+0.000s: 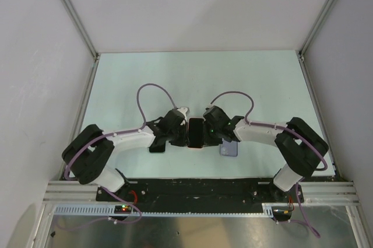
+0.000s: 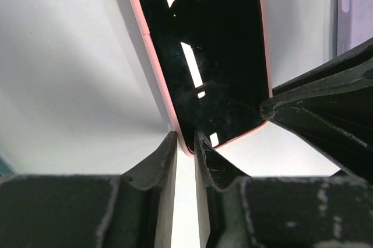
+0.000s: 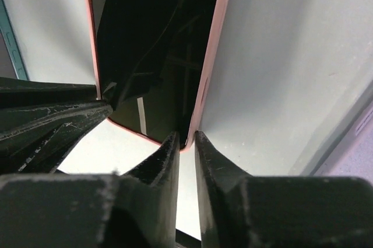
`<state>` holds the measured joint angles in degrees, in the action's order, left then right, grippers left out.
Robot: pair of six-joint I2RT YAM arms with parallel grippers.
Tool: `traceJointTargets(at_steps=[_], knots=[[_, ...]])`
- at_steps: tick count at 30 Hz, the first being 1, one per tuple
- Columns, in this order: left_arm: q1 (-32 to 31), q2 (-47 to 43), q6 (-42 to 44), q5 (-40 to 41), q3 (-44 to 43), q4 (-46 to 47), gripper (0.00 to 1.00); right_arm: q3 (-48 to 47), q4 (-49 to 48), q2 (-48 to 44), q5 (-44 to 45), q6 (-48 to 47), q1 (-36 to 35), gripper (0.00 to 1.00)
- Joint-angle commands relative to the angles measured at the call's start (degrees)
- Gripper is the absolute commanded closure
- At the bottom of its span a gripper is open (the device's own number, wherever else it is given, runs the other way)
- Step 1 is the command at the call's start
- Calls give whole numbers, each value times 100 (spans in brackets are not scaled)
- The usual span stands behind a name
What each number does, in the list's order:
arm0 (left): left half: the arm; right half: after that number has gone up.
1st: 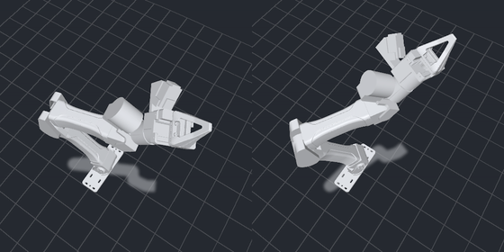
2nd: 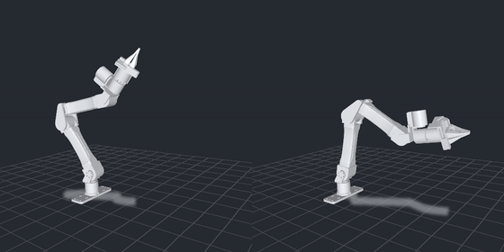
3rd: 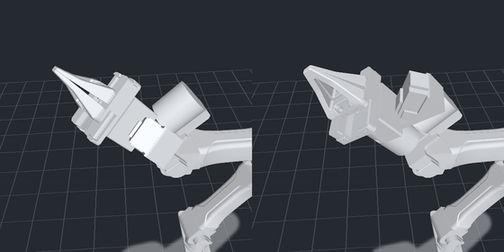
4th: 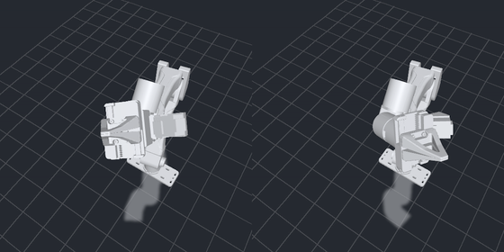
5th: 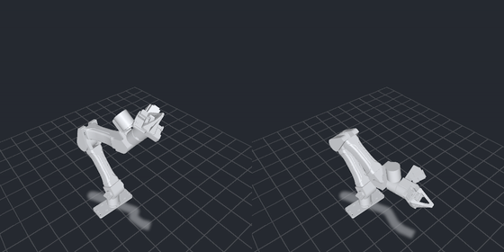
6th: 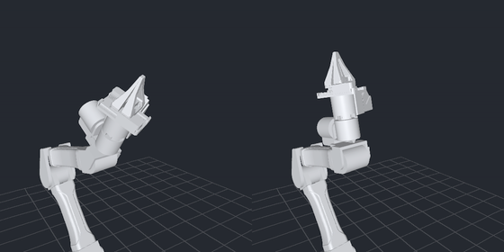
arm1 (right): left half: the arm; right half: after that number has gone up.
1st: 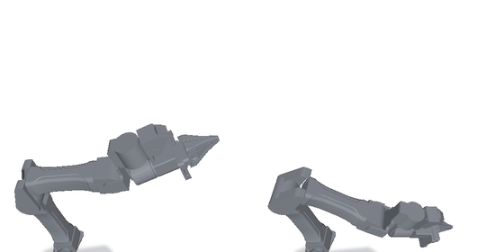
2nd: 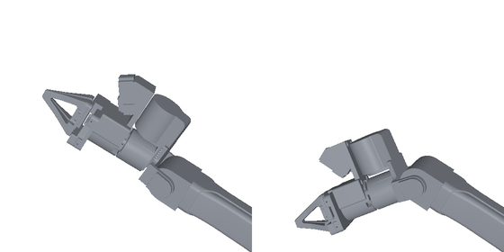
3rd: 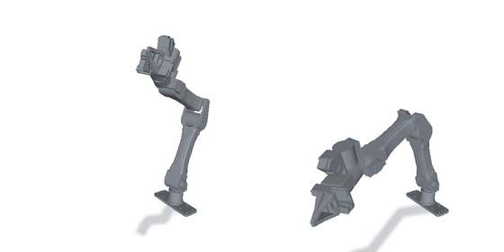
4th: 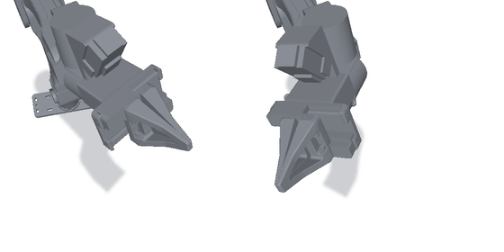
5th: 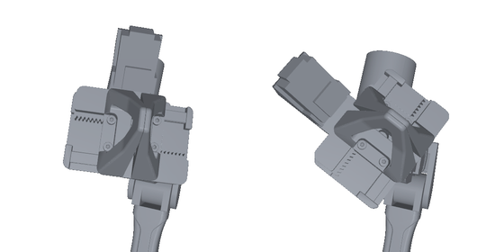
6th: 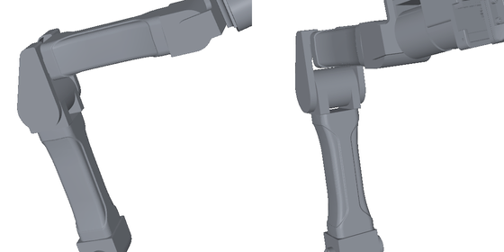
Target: Put the phone into the phone case
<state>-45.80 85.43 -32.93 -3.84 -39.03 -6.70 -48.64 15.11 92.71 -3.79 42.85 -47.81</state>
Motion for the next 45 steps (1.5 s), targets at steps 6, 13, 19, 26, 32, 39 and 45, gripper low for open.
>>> traceJointTargets(at_steps=[6, 13, 19, 26, 32, 39, 45], knots=[[415, -8, 38, -76, -623, 188, 68, -394, -296, 239, 133, -304, 435, 53], [787, -877, -297, 458, -429, 277, 55, -994, 171, 516, 827, -98, 310, 30], [1243, -1932, -365, 573, -5, 235, 49, -1604, 676, 903, 1739, 231, -67, 10], [1544, -2558, -330, 431, 304, 153, 48, -2280, 1338, 1439, 2567, 681, -432, 2], [1592, -2774, -338, 266, 464, 149, 48, -2527, 1530, 1749, 2899, 896, -585, 1], [1634, -2837, -311, 171, 523, 147, 48, -2878, 1869, 2119, 3098, 877, -659, 6], [1660, -2785, -307, 167, 483, 150, 48, -2965, 1864, 2230, 2926, 620, -699, 37]])
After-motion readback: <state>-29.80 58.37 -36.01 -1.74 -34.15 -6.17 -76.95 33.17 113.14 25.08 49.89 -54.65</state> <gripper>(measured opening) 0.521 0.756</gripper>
